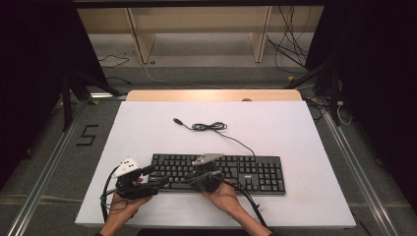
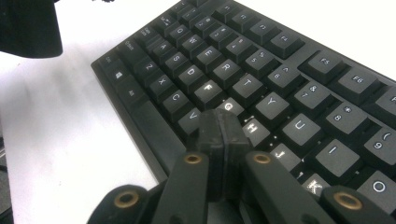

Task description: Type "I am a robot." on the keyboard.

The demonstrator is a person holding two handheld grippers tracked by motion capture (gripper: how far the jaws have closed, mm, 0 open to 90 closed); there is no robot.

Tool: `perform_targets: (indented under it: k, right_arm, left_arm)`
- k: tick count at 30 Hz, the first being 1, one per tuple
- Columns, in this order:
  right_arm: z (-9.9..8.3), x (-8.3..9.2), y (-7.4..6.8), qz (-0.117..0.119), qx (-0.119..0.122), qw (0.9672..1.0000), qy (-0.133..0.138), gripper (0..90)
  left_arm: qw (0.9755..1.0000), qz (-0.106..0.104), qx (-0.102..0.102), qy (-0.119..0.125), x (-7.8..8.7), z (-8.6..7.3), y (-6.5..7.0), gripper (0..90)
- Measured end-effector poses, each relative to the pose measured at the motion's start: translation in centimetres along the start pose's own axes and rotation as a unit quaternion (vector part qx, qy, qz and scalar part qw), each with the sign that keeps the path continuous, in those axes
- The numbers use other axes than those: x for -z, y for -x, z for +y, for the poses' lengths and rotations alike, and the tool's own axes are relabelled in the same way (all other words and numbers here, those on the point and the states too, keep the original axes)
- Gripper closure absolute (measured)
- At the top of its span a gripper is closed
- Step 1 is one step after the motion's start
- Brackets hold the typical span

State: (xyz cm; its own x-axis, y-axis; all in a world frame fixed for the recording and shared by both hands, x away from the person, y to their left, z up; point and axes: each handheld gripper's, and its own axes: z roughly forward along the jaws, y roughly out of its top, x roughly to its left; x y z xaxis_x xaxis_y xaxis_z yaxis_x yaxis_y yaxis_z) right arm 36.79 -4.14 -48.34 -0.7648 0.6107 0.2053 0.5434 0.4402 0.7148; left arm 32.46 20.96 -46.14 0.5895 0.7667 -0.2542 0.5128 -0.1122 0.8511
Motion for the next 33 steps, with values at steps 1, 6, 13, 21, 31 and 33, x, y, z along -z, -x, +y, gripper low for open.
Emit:
perform_targets:
  k: [1,6,13,21,31,33]
  right_arm:
    - [0.0,0.0,0.0,0.001,-0.001,1.0,0.0,90.0]
    - [0.1,0.3,0.1,0.009,-0.008,0.9999,0.01,88.0]
    - [0.3,1.1,0.4,0.012,-0.014,0.9994,0.028,83.3]
    - [0.7,2.3,1.5,0.005,-0.028,0.9985,0.046,66.2]
    - [0.9,3.9,3.3,-0.013,-0.051,0.9971,0.056,50.3]
    - [1.0,4.1,3.6,-0.018,-0.051,0.997,0.056,50.8]
  left_arm:
    - [1.0,0.0,0.0,0.0,0.0,0.0,0.0,25.4]
    - [1.0,0.0,-0.001,0.0,0.0,0.0,0.0,25.4]
    - [1.0,0.0,-0.002,0.001,0.0,0.0,0.0,25.4]
    - [1.0,-0.001,-0.003,0.002,0.0,0.0,0.0,25.4]
    - [1.0,0.0,-0.003,0.001,0.0,0.0,0.0,25.2]
    - [1.0,-0.001,-0.003,0.002,0.0,0.0,0.0,25.2]
